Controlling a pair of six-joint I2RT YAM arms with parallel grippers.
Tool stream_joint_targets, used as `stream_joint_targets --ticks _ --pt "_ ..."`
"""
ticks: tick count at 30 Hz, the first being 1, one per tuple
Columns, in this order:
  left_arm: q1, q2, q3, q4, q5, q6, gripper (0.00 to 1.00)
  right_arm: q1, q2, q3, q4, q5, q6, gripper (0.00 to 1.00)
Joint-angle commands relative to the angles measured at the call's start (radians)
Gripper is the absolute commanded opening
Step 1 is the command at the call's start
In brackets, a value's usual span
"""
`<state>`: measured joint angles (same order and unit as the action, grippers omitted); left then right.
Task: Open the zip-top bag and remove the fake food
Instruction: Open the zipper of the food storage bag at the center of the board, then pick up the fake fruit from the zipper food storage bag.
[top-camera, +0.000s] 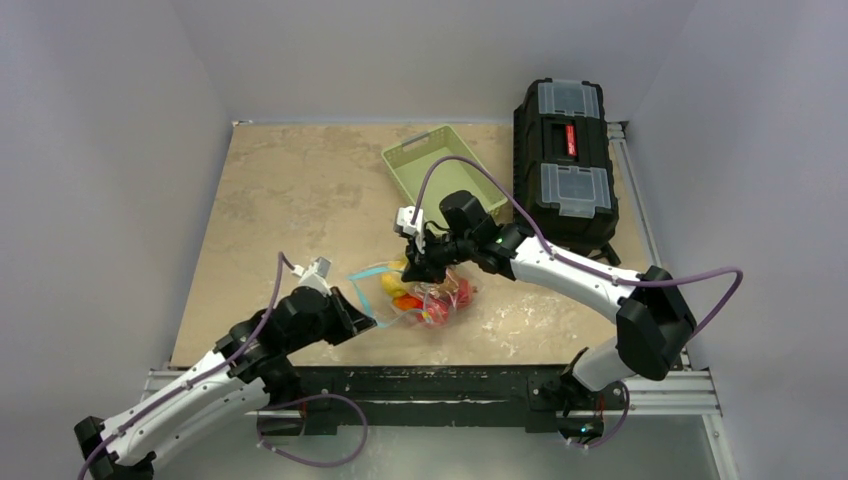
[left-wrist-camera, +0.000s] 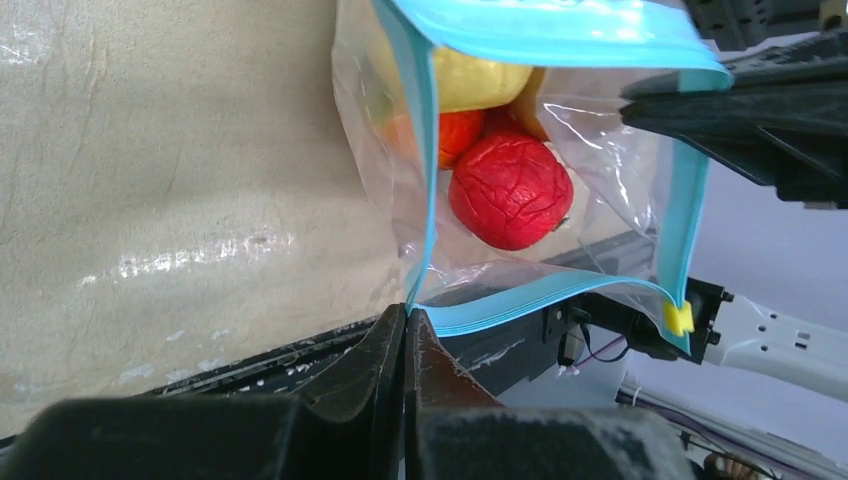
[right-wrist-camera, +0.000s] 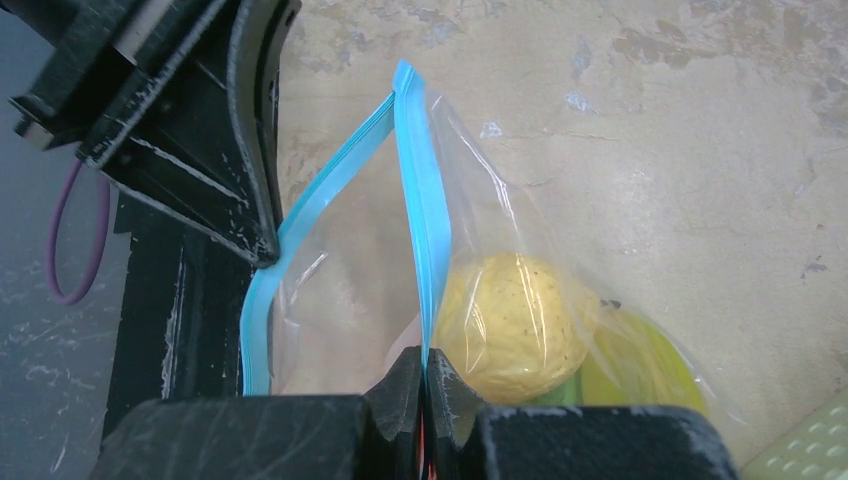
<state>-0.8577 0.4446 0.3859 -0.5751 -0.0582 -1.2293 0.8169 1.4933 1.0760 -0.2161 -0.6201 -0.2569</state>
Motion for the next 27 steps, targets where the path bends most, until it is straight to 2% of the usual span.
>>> stream_joint_targets --ticks 1,8,13,17,21,24,27 --pt "0.005 0.012 0.099 -0.134 0.036 0.066 0.00 0.000 -0.017 0.022 0.027 -0.011 0.011 0.00" --pt "0.007 0.084 0.095 -0.159 0.054 0.085 0.00 0.000 -0.055 0.018 0.036 -0.023 0.010 0.00" --pt "0.008 0.061 0.143 -0.245 0.034 0.101 0.00 0.000 -0.065 0.024 0.036 0.017 0.004 0.00" --pt "0.009 0.035 0.201 -0.288 0.021 0.125 0.24 0.003 -0.066 0.028 0.028 -0.021 0.010 0.00" --pt "0.009 0.008 0.271 -0.316 0.042 0.182 0.43 0.028 -0.047 0.017 0.031 -0.063 0.020 0.00" --pt "0.009 -0.019 0.328 -0.330 0.065 0.243 0.53 0.039 -0.035 0.026 0.021 -0.062 0.013 0.00" --pt "0.009 -0.053 0.356 -0.273 0.119 0.320 0.63 0.040 -0.035 0.025 0.019 -0.057 0.009 0.00"
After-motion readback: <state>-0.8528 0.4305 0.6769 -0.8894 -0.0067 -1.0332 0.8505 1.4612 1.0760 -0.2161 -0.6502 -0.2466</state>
